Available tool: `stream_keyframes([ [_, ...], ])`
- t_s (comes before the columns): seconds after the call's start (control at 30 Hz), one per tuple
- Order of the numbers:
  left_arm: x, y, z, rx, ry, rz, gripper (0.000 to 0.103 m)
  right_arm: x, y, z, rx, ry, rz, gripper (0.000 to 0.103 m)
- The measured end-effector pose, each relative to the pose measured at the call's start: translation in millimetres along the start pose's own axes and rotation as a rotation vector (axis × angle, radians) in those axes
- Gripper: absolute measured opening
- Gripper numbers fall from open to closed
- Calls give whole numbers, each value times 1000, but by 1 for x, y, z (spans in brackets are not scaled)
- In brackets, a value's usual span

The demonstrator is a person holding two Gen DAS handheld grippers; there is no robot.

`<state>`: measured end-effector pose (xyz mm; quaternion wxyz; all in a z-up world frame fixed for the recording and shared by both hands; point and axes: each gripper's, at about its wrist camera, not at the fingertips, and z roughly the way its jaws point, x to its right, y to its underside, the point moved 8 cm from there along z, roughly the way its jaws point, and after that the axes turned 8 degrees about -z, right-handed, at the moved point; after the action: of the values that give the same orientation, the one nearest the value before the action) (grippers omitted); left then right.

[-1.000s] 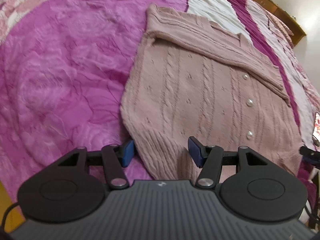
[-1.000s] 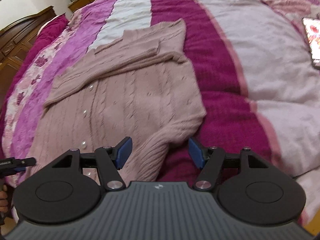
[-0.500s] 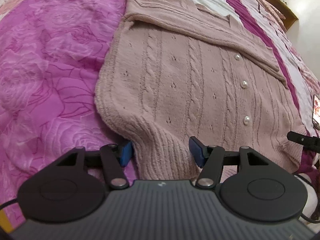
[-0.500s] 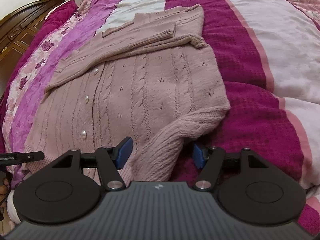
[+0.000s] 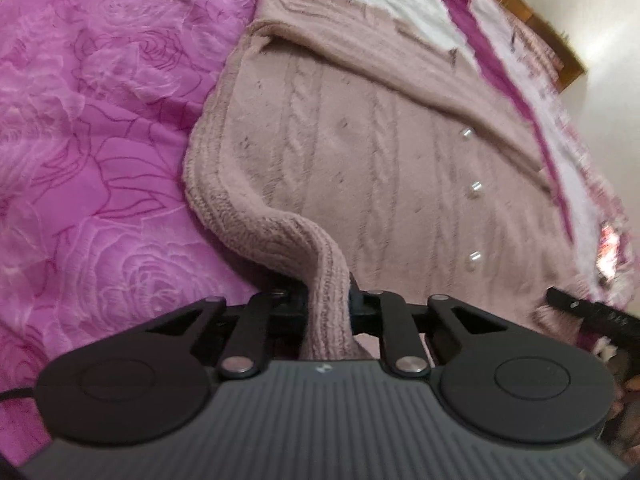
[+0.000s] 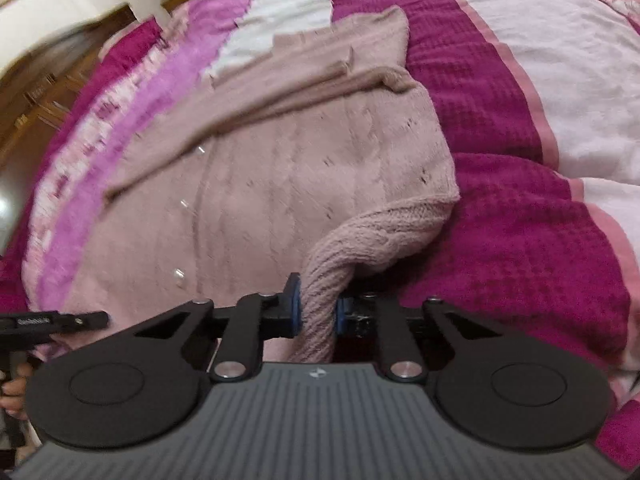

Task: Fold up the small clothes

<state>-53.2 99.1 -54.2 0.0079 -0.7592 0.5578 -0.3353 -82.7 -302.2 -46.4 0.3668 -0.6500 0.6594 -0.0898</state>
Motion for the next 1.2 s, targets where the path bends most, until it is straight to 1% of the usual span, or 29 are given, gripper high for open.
stream_keyframes([
  [0.13, 11, -11, -13, 46, 59, -12, 16, -2, -13, -7, 72, -83, 52, 16],
  [0.3, 30, -36, -32, 123, 116, -5, 16, -6, -37, -16, 159, -167, 100, 15],
  [0.53, 59, -80, -50, 256, 156, 15, 15, -11, -84, -28, 288, -230, 115, 15],
  [0.73, 78, -117, -57, 349, 156, 34, 15, -9, -125, -25, 351, -240, 120, 15],
  [0.83, 85, -138, -55, 395, 140, 42, 15, -7, -149, -24, 396, -246, 139, 15],
  [1.03, 93, -180, -43, 453, 104, 34, 15, 2, -192, -12, 443, -238, 172, 15],
  [1.13, 93, -195, -31, 472, 87, 19, 15, 6, -210, 4, 451, -230, 184, 15],
  [1.2, 91, -203, -19, 477, 63, 18, 15, 7, -217, 17, 450, -216, 185, 15],
])
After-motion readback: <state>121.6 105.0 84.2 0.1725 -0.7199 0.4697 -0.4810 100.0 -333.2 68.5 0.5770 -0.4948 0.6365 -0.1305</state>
